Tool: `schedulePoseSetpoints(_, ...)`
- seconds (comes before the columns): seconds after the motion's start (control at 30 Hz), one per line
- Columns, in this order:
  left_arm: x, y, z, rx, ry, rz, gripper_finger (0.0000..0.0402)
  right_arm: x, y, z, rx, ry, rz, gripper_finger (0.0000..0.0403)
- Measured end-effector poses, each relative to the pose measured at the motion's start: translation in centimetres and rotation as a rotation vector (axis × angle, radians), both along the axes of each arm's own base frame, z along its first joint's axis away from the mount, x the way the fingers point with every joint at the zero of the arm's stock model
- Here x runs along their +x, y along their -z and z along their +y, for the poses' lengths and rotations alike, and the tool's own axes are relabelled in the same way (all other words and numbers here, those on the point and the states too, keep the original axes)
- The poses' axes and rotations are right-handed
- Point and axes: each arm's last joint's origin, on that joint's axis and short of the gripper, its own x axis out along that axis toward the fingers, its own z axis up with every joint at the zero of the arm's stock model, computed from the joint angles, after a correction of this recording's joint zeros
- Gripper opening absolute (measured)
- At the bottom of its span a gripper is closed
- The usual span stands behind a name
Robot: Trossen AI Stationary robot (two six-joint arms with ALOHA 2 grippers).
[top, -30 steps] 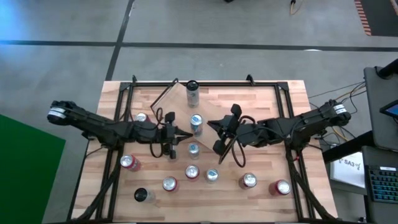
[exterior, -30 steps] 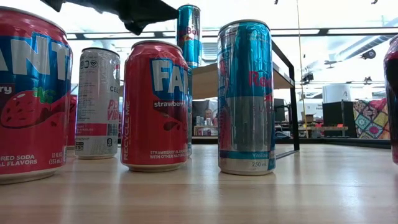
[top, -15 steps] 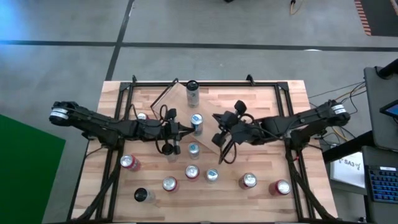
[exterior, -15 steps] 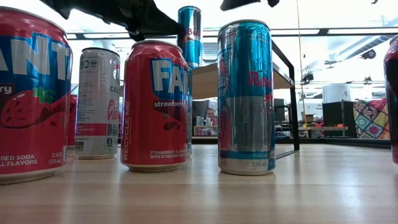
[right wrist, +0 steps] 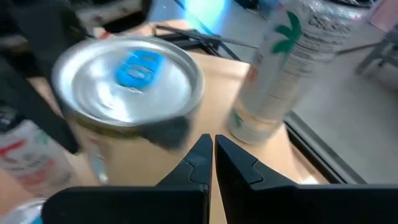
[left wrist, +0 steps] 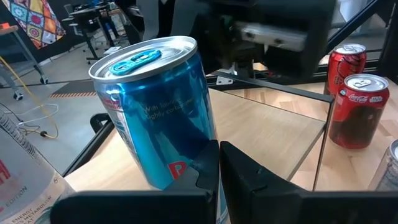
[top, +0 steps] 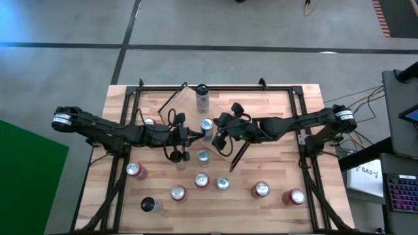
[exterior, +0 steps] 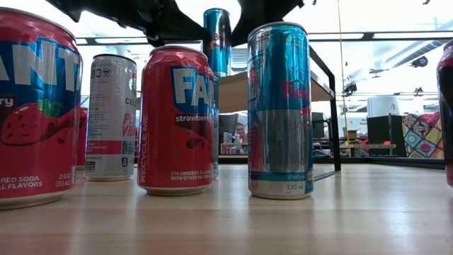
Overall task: Place canned beverage on shelf
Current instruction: Put the silver/blue soda can on the shelf
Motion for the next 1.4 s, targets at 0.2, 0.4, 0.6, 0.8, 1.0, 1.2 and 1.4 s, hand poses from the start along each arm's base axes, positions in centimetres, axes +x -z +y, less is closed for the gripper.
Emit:
schedulePoseSetpoints(0.2, 0.0, 0.0, 0.6, 0.018, -0.015, 0.007, 0.0000, -0.3, -0.8, 0.2, 0.005, -0.031, -0.022, 0.0009)
schedulePoseSetpoints(0.4, 0.1, 0.1, 1.0, 0.018, -0.025, 0.015, 0.0000, -0.4, -1.2, 0.5, 0.021, -0.049, -0.040, 0.0009)
schedulePoseSetpoints(0.6, 0.0, 0.2, 1.0, 0.016, -0.026, 0.021, 0.0000, -0.4, -1.2, 0.5, 0.025, -0.055, -0.034, 0.0009)
schedulePoseSetpoints(0.8, -0.1, 0.2, 1.0, 0.017, -0.031, 0.039, 0.0000, -0.9, -1.4, 0.6, 0.042, -0.061, -0.021, 0.0009)
schedulePoseSetpoints(1.0, -0.4, -0.2, 1.0, 0.043, -0.028, 0.035, 0.0000, -1.6, -2.1, 0.6, 0.050, -0.065, -0.028, 0.0009)
schedulePoseSetpoints(1.2, -0.4, -0.5, 1.0, 0.050, -0.026, 0.003, 0.0000, -1.7, -2.2, 0.5, 0.062, -0.048, -0.030, 0.0009)
schedulePoseSetpoints(1.4, -0.3, -0.5, 1.0, 0.050, -0.026, 0.004, 0.0000, -1.9, -2.0, 0.5, 0.081, -0.028, -0.017, 0.0009)
